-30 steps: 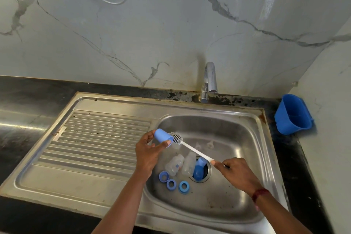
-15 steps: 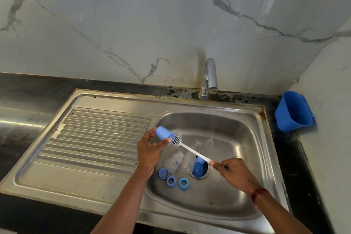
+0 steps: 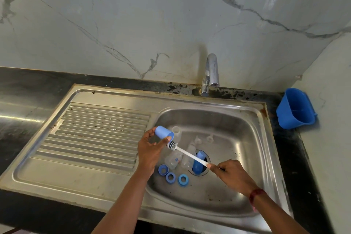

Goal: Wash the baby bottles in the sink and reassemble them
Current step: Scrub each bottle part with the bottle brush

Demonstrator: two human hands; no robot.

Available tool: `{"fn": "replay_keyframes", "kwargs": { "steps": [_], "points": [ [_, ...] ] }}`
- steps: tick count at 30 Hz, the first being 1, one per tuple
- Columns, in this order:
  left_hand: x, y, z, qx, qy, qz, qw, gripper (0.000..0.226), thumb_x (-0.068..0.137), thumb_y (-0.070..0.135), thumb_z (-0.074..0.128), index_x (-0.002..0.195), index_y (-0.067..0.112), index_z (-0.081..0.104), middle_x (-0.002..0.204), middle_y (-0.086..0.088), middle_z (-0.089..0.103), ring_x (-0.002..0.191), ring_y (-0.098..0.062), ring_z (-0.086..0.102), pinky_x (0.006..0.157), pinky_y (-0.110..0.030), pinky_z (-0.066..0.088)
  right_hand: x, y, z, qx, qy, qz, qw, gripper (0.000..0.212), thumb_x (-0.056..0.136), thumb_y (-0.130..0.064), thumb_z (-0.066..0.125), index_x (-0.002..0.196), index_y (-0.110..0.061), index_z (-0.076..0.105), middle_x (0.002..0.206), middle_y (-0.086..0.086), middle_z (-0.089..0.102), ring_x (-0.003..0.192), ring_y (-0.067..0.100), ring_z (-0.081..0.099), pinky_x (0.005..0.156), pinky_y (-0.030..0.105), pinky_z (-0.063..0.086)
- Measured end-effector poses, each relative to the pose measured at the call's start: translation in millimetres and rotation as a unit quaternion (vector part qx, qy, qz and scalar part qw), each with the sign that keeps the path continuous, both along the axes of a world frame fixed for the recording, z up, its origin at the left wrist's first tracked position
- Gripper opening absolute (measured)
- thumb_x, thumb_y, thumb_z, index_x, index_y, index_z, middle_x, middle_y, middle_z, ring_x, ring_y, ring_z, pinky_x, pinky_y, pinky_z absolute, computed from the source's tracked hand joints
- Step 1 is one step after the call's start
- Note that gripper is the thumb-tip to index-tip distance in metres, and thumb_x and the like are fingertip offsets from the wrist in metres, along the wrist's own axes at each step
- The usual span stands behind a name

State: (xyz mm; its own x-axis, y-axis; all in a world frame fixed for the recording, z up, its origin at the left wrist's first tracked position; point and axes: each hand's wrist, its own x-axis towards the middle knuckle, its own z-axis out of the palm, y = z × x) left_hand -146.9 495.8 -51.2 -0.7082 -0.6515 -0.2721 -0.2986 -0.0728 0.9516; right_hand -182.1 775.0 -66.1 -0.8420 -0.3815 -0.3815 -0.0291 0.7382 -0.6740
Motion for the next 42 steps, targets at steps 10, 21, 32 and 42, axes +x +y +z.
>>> {"fn": "replay_keyframes", "kwargs": {
  "steps": [10, 21, 32, 42],
  "points": [
    [8.4, 14.6, -6.5, -0.015, -0.046, 0.005, 0.999, 0.053, 0.064, 0.023, 0.092, 0.11, 0.021, 0.066, 0.105, 0.003, 0.072, 0.091, -0.015, 0.071, 0.08, -0.033, 0.059, 4.2, 8.9, 9.0, 0.05, 0.017, -0.065, 0.996, 0.063, 0.086, -0.067, 0.054, 0.05, -0.017, 0.038, 0.046, -0.004, 0.037, 0.043, 0.011, 0.033, 0.05, 0.028, 0.037],
    [34.6, 15.1, -26.6, -0.292, -0.277, -0.281, 0.872, 0.063, 0.08, 0.033, 0.077, 0.133, 0.02, 0.045, 0.128, -0.006, 0.052, 0.112, -0.023, 0.057, 0.088, -0.03, 0.045, 20.2, -16.9, -8.8, 0.033, -0.019, -0.144, 0.989, 0.068, 0.089, -0.061, 0.055, 0.067, 0.003, 0.059, 0.08, 0.014, 0.071, 0.055, 0.015, 0.052, 0.061, 0.034, 0.052],
    [-10.6, -0.4, -44.3, -0.362, -0.3, -0.376, 0.799, 0.057, 0.086, -0.004, 0.058, 0.133, 0.021, 0.038, 0.125, -0.015, 0.045, 0.108, -0.036, 0.058, 0.085, -0.037, 0.05, 46.1, -23.3, -13.7, 0.002, -0.053, -0.258, 0.965, 0.056, 0.089, -0.055, 0.06, 0.058, -0.008, 0.055, 0.081, 0.02, 0.07, 0.055, 0.016, 0.053, 0.063, 0.038, 0.055],
    [-36.2, -9.6, -78.6, -0.329, -0.287, -0.37, 0.82, 0.067, 0.09, -0.003, 0.056, 0.146, 0.023, 0.032, 0.128, -0.016, 0.051, 0.111, -0.028, 0.057, 0.091, -0.031, 0.049, 33.5, -41.8, -23.8, 0.008, -0.052, -0.305, 0.951, 0.063, 0.087, -0.06, 0.059, 0.071, 0.001, 0.064, 0.053, 0.003, 0.053, 0.053, 0.017, 0.048, 0.058, 0.04, 0.053]
  ]
}}
